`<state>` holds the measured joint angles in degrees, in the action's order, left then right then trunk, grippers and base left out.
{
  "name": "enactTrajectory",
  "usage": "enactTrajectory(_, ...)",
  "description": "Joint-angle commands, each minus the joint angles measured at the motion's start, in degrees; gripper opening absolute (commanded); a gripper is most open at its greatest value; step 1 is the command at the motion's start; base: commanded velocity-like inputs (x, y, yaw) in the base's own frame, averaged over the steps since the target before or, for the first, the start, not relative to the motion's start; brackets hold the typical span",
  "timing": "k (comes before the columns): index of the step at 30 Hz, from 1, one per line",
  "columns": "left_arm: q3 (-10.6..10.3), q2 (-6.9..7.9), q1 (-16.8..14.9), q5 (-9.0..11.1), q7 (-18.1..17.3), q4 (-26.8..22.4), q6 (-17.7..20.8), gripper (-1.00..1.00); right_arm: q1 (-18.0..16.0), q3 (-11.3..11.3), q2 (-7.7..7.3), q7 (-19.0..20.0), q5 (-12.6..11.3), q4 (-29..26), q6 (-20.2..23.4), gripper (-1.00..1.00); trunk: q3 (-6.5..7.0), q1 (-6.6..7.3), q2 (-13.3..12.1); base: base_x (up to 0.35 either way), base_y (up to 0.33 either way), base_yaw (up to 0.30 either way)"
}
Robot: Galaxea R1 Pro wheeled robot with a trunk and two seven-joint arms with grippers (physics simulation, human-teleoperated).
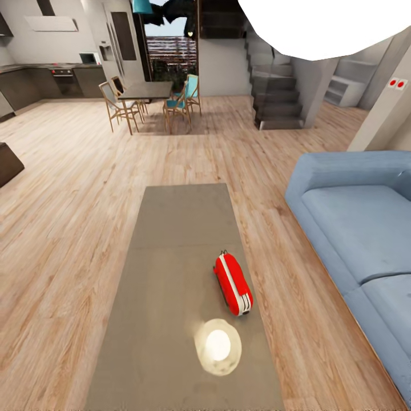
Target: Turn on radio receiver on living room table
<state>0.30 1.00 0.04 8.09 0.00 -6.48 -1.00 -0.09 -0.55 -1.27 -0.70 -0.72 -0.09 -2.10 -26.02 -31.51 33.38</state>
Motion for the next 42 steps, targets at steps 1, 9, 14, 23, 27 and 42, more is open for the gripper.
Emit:
enactTrajectory(1, 0.00, 0.09, -0.01, 0.00, -0.06, -0.60, 0.08, 1.00, 0.00, -0.02, -0.02, 0.00, 0.01, 0.00, 0.00, 1.00, 0.09, 0.23, -0.42, 0.000, 0.000, 0.000)
enactTrajectory(9, 0.05, 0.23, -0.01, 0.00, -0.26, -4.48, 0.46, 1.00, -0.03, -0.06, -0.05, -0.01, 0.01, -2.02, 0.06, 1.00, 0.79, 1.98, -3.62, 0.000, 0.000, 0.000)
enactTrajectory(14, 0.05, 0.23, -0.03, -0.14, -0.26, -5.76, 0.58, 1.00, -0.01, -0.06, -0.06, -0.05, 0.01, -2.68, 0.08, 1.00, 1.22, 3.08, -5.63, 0.000, 0.000, 0.000)
enactTrajectory(23, -0.01, 0.23, -0.02, -0.36, -0.26, -7.61, 1.26, 1.00, -0.03, -0.07, -0.06, -0.01, 0.01, -4.32, 0.15, 1.00, 2.01, 5.06, -9.24, 0.000, 0.000, 0.000)
enactTrajectory(27, 0.00, 0.23, -0.02, -0.42, -0.26, -7.74, 1.38, 1.00, -0.04, -0.06, -0.05, -0.03, 0.01, -4.49, 0.14, 1.00, 2.19, 5.73, -10.46, 0.000, 0.000, 0.000)
enactTrajectory(42, -0.03, 0.23, -0.02, -0.21, -0.23, -7.53, 1.35, 1.00, -0.04, -0.06, -0.05, -0.06, 0.01, -4.57, 0.08, 1.00, 0.80, 5.73, -10.46, 0.000, 0.000, 0.000)
